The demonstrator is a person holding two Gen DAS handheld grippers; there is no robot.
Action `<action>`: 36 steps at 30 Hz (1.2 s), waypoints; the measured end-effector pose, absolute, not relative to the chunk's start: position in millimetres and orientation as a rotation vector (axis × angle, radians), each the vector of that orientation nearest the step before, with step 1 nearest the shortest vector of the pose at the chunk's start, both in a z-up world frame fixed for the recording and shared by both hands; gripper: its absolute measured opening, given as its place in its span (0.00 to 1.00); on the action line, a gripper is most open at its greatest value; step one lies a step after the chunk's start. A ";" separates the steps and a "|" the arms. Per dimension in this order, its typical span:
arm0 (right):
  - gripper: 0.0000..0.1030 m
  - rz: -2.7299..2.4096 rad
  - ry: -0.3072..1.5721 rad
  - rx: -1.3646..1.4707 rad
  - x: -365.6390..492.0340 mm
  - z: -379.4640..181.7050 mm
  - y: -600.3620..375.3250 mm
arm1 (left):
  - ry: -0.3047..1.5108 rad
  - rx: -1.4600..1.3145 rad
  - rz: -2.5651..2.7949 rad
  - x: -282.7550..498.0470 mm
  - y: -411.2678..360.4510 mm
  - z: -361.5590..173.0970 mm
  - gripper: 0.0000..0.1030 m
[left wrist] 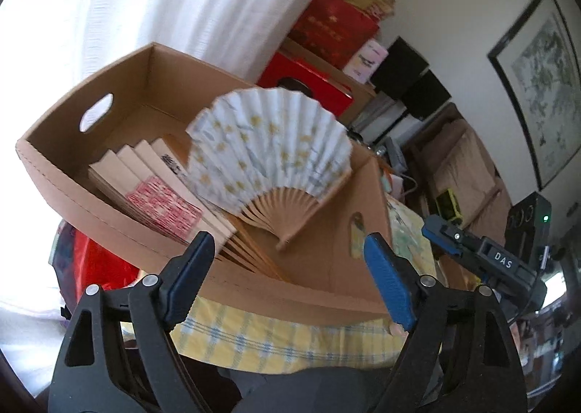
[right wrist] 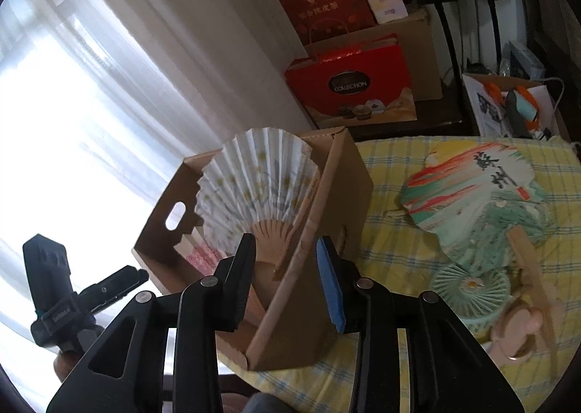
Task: Organize objects
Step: 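Release the paper fan and move the right gripper back over the table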
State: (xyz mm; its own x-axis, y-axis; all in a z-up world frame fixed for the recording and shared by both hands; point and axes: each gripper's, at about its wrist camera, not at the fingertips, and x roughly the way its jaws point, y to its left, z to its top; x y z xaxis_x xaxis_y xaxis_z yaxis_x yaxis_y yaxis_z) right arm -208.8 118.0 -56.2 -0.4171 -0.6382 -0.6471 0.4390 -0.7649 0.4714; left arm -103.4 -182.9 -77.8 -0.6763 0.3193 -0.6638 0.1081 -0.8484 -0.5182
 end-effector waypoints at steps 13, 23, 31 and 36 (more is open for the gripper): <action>0.57 -2.323 -0.240 1.140 -185.0 -50.5 188.9 | -0.690 -1.207 2.548 -98.1 -104.1 -68.5 0.92; 0.59 -2.432 -0.234 1.195 -178.9 -64.8 258.8 | -0.603 -1.250 2.424 -101.5 -30.0 -76.9 0.92; 0.59 -2.476 -0.265 1.253 -175.5 -85.8 300.7 | -0.495 -1.261 2.377 -98.2 23.4 -79.2 0.93; 0.59 -2.485 -0.285 1.282 -172.9 -97.5 315.8 | -0.424 -1.315 2.344 -99.4 51.6 -95.7 0.93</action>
